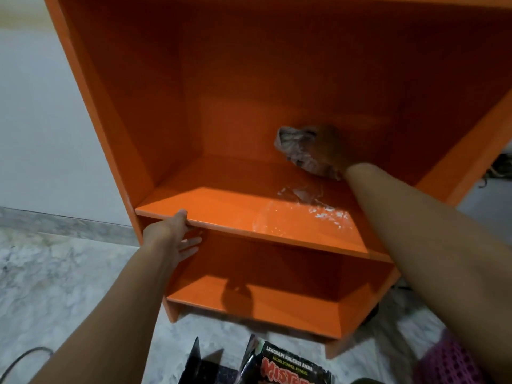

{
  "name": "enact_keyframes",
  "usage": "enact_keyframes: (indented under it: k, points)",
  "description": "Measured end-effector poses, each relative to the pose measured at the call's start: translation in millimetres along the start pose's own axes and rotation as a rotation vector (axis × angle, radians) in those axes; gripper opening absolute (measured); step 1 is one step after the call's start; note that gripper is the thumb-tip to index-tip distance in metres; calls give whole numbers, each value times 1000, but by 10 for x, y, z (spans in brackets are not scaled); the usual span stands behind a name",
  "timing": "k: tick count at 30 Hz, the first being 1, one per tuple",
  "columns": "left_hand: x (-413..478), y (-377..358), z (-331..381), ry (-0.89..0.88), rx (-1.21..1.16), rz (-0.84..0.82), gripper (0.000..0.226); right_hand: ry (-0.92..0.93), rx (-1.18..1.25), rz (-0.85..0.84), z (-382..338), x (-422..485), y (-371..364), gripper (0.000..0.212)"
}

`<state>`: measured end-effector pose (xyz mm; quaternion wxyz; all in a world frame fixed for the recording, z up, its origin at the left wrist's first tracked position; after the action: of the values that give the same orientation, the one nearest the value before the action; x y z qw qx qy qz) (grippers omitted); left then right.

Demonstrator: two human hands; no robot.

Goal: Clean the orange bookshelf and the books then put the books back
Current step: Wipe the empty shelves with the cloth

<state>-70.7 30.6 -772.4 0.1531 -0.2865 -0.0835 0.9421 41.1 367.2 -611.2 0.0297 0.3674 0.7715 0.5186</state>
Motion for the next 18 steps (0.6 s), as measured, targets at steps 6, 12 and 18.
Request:
enact_keyframes:
  k: [6, 12, 18]
  points:
    - [102, 19, -12, -13, -6, -6, 38, -16, -39, -184, 322, -196, -753, 34]
    - [127, 22, -25, 1, -5, -31, 31, -25, -91, -252, 130, -479, -843, 29]
    - [92, 35, -8, -1, -3, -63, 35, 386, 33, -307, -891, -1342, -1026, 50]
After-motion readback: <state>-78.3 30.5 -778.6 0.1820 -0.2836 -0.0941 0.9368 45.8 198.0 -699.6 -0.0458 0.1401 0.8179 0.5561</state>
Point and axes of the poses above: each hand's wrist, its own x-axis towards the middle knuckle, its own y-axis out of the back of the hand, z = x × y, the point moved 9 cm from there along x, towards the middle knuckle, and after that the axes turned 10 degrees about -x, right-handed, at the moved point
